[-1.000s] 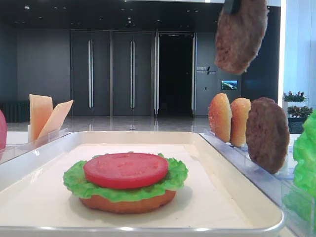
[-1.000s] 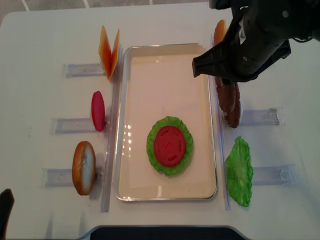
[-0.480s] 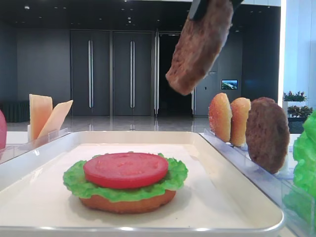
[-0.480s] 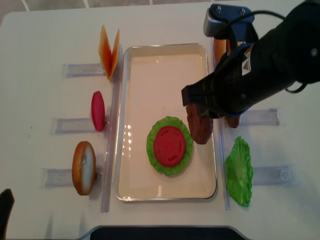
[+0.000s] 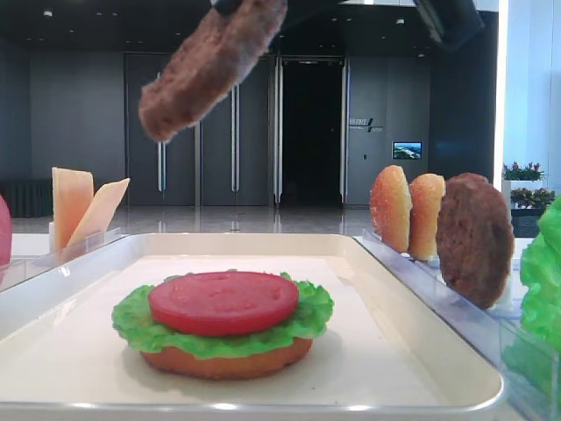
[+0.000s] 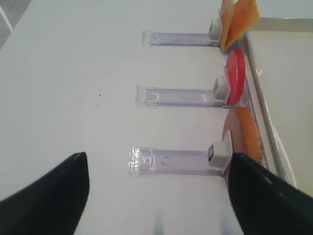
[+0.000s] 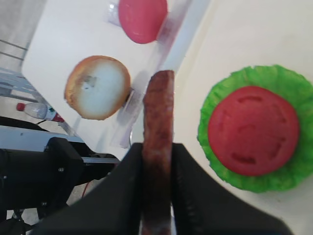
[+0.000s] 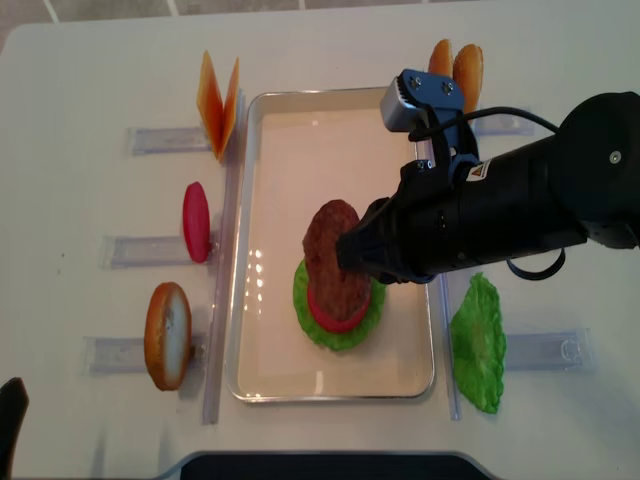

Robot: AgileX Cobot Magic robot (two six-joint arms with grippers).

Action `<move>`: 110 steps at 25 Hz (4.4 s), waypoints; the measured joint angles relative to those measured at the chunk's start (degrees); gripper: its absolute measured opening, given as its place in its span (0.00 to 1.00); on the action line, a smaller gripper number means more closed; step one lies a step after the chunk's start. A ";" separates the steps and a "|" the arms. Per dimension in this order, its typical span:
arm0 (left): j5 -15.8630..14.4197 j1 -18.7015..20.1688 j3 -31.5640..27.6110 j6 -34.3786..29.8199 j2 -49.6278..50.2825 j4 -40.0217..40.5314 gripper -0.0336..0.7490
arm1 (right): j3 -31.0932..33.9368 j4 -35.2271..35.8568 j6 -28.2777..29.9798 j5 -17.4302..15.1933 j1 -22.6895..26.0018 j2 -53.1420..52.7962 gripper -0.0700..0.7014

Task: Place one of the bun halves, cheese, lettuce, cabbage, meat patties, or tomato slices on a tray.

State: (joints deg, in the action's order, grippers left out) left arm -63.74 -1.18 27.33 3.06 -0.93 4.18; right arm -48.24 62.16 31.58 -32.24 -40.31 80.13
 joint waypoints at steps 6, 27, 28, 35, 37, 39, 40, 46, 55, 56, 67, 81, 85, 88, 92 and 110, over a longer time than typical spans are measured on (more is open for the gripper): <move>0.00 0.00 0.00 0.00 0.00 0.00 0.93 | 1.50 8.58 10.77 1.00 0.24 0.52 0.28; 0.00 0.00 0.00 0.00 0.00 0.00 0.93 | 1.49 24.08 23.20 -11.58 8.29 15.29 0.28; 0.00 0.00 0.00 0.00 0.00 0.00 0.93 | 1.49 24.32 23.59 -11.80 8.29 15.85 0.28; 0.00 0.00 0.00 0.00 0.00 0.00 0.93 | 1.49 26.53 25.86 -12.33 8.35 18.36 0.27; 0.00 0.00 0.00 0.00 0.00 0.00 0.93 | 1.49 27.41 26.75 -12.47 8.35 19.13 0.27; 0.00 0.00 0.00 0.00 0.00 0.00 0.93 | 1.49 27.55 27.17 -12.47 8.35 19.89 0.27; 0.00 0.00 0.00 0.00 0.00 0.00 0.93 | 1.49 27.67 27.56 -12.47 8.42 20.25 0.27; 0.00 0.00 0.00 0.00 0.00 0.00 0.93 | 1.49 28.42 29.87 -12.08 9.27 21.19 0.27; 0.00 0.00 0.00 0.00 0.00 0.00 0.93 | 1.49 28.54 31.28 -12.19 10.05 22.01 0.27; 0.00 0.00 0.00 0.00 0.00 0.00 0.93 | 1.49 28.49 31.39 -12.05 10.05 22.02 0.27; 0.00 0.00 0.00 0.00 0.00 0.00 0.93 | 1.49 25.30 31.45 -7.28 10.05 20.99 0.66; 0.00 0.00 0.00 0.00 0.00 0.00 0.93 | 1.49 6.65 23.06 -3.45 10.05 4.48 0.77; 0.00 0.00 0.00 0.00 0.00 0.00 0.93 | 1.49 -6.63 12.77 -4.39 11.69 -0.65 0.77; 0.00 0.00 0.00 0.00 0.00 0.00 0.93 | 1.49 -16.50 4.35 -6.00 15.80 -3.33 0.77; 0.00 0.00 0.00 0.00 0.00 0.00 0.93 | 1.49 -28.27 -4.67 -10.37 23.73 -4.77 0.77; 0.00 0.00 0.00 0.00 0.00 0.00 0.93 | 1.49 -61.04 -26.07 -18.58 43.73 -4.85 0.77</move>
State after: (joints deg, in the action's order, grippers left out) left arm -63.74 -1.18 27.33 3.06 -0.93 4.18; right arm -46.75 1.12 5.52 -50.82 3.42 75.28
